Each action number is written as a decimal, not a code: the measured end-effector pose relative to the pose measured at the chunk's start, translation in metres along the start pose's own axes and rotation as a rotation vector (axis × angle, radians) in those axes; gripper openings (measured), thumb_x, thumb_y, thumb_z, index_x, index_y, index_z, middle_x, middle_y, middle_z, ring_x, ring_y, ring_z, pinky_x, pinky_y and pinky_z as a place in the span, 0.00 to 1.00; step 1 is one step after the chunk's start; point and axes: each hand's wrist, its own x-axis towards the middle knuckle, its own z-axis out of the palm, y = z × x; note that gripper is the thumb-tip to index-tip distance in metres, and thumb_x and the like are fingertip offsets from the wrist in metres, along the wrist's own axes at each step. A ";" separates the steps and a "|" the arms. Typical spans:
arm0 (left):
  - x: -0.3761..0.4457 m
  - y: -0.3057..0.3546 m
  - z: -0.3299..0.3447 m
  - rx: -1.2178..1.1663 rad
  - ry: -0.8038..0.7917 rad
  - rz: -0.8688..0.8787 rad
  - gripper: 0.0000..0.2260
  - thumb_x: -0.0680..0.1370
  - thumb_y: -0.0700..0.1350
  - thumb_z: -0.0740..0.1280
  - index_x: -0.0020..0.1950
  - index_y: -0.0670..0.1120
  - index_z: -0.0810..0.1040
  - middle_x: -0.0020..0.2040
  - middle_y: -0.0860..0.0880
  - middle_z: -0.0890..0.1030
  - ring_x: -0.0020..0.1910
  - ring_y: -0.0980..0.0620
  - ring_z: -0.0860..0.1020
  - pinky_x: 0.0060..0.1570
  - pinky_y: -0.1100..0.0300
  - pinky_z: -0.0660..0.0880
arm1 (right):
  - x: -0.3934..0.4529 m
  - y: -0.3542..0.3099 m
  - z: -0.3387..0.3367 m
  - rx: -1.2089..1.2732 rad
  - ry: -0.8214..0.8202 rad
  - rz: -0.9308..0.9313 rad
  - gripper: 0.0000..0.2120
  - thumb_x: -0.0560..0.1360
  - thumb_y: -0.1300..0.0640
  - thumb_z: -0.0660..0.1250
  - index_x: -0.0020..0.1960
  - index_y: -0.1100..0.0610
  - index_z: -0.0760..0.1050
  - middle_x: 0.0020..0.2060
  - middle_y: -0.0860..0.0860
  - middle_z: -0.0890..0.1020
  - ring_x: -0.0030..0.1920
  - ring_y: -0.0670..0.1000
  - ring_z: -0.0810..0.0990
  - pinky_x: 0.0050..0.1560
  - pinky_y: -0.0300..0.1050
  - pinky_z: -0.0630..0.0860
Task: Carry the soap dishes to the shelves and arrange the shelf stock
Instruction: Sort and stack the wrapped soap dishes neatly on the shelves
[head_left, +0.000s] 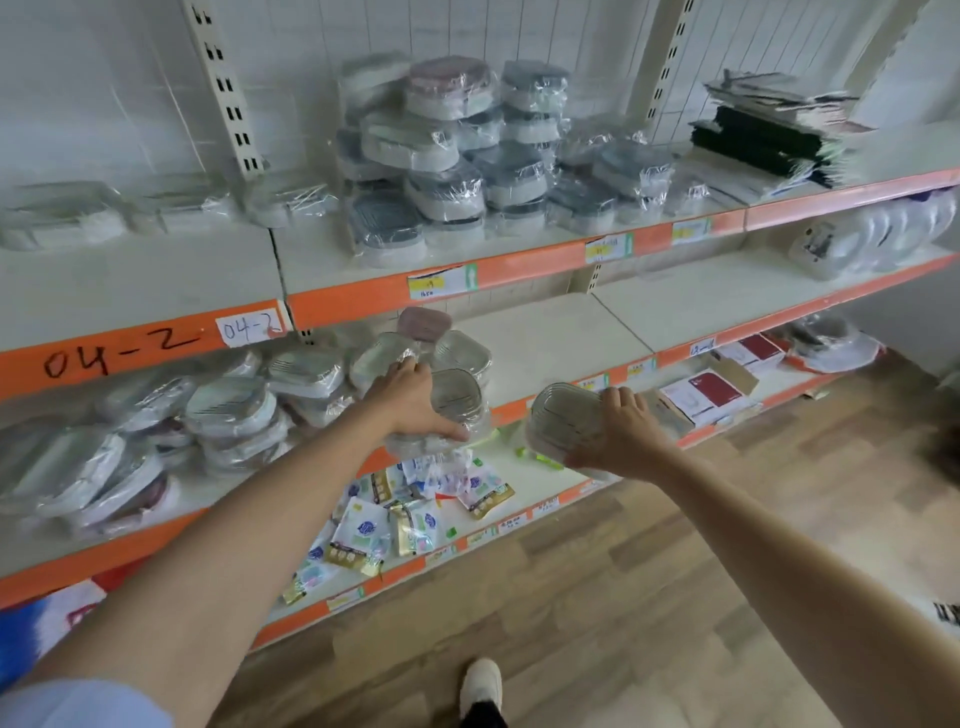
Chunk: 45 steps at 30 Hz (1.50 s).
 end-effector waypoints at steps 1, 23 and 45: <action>0.013 0.005 0.003 -0.024 -0.008 -0.005 0.54 0.64 0.69 0.71 0.76 0.39 0.54 0.77 0.42 0.54 0.76 0.44 0.56 0.71 0.49 0.61 | 0.013 0.008 -0.001 0.000 -0.011 -0.003 0.46 0.62 0.39 0.77 0.66 0.65 0.61 0.61 0.59 0.68 0.64 0.59 0.66 0.63 0.50 0.67; 0.246 0.122 0.049 -0.114 -0.007 -0.215 0.49 0.63 0.69 0.72 0.71 0.38 0.61 0.69 0.42 0.65 0.69 0.44 0.64 0.66 0.50 0.66 | 0.238 0.148 0.042 -0.001 -0.154 -0.049 0.44 0.62 0.37 0.75 0.66 0.63 0.62 0.62 0.57 0.68 0.64 0.58 0.66 0.64 0.49 0.66; 0.473 0.062 0.151 -0.120 0.237 -0.470 0.48 0.67 0.69 0.69 0.73 0.37 0.60 0.70 0.40 0.64 0.71 0.42 0.63 0.67 0.52 0.62 | 0.421 0.168 0.183 0.140 -0.102 -0.363 0.45 0.65 0.40 0.75 0.70 0.62 0.59 0.65 0.57 0.66 0.65 0.56 0.64 0.64 0.44 0.61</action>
